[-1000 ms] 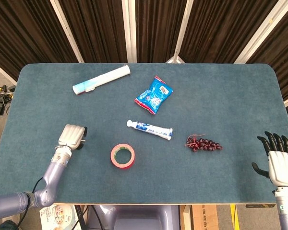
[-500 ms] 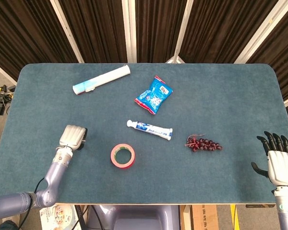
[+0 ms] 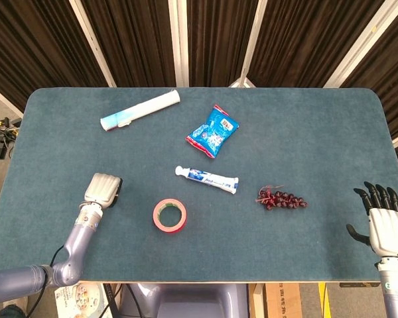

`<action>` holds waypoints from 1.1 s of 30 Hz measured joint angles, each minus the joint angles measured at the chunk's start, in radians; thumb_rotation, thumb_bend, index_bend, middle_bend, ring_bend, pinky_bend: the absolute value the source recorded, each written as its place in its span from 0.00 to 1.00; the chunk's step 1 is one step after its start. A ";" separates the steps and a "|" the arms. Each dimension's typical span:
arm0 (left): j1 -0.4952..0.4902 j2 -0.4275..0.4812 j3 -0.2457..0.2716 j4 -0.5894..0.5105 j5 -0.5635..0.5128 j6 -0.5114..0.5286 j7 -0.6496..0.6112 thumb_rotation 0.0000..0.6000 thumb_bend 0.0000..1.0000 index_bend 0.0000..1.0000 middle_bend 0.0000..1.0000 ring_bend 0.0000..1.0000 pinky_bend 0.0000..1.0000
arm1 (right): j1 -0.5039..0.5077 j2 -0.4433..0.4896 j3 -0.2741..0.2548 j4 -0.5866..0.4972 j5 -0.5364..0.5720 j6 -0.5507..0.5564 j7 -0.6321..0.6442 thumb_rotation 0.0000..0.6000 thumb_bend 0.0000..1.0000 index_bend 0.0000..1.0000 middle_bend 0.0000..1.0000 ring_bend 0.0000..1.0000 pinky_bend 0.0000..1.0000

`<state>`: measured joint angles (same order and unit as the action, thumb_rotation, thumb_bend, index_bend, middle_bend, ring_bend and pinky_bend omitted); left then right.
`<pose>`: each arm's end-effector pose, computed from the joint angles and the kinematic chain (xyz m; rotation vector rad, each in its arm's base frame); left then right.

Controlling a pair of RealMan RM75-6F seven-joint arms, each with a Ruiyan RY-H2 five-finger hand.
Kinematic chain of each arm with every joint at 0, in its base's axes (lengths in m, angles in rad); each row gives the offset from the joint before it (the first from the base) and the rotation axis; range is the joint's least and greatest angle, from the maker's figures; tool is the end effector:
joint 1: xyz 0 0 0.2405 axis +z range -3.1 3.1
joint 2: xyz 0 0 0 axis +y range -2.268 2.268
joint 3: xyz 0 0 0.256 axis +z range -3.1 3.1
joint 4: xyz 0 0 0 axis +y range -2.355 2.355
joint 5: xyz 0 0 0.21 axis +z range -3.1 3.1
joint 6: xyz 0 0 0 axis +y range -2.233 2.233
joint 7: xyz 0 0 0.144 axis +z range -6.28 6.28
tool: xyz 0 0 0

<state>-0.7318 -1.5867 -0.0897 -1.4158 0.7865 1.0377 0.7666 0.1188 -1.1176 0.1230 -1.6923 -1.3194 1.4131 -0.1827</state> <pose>-0.2099 0.3381 -0.0229 -1.7969 -0.8064 -0.4561 -0.3092 -0.2036 0.1610 1.3032 -0.9010 0.7748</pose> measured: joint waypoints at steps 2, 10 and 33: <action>-0.001 -0.002 0.001 0.002 -0.002 0.002 0.003 1.00 0.45 0.57 0.93 0.88 1.00 | 0.001 0.000 0.000 0.000 0.000 -0.001 0.001 1.00 0.21 0.20 0.12 0.07 0.00; 0.003 0.000 -0.007 -0.002 0.010 0.010 -0.023 1.00 0.46 0.58 0.93 0.88 1.00 | 0.002 -0.001 0.000 0.002 0.000 -0.002 0.002 1.00 0.21 0.20 0.12 0.07 0.00; 0.090 0.105 -0.044 -0.018 0.204 -0.043 -0.513 1.00 0.48 0.59 0.95 0.89 1.00 | 0.011 -0.017 -0.007 0.001 0.000 -0.016 -0.020 1.00 0.21 0.20 0.12 0.07 0.00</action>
<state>-0.6414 -1.4819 -0.1340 -1.4342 0.9901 0.9951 0.2538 0.1293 -1.1343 0.1157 -1.6916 -1.3198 1.3968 -0.2026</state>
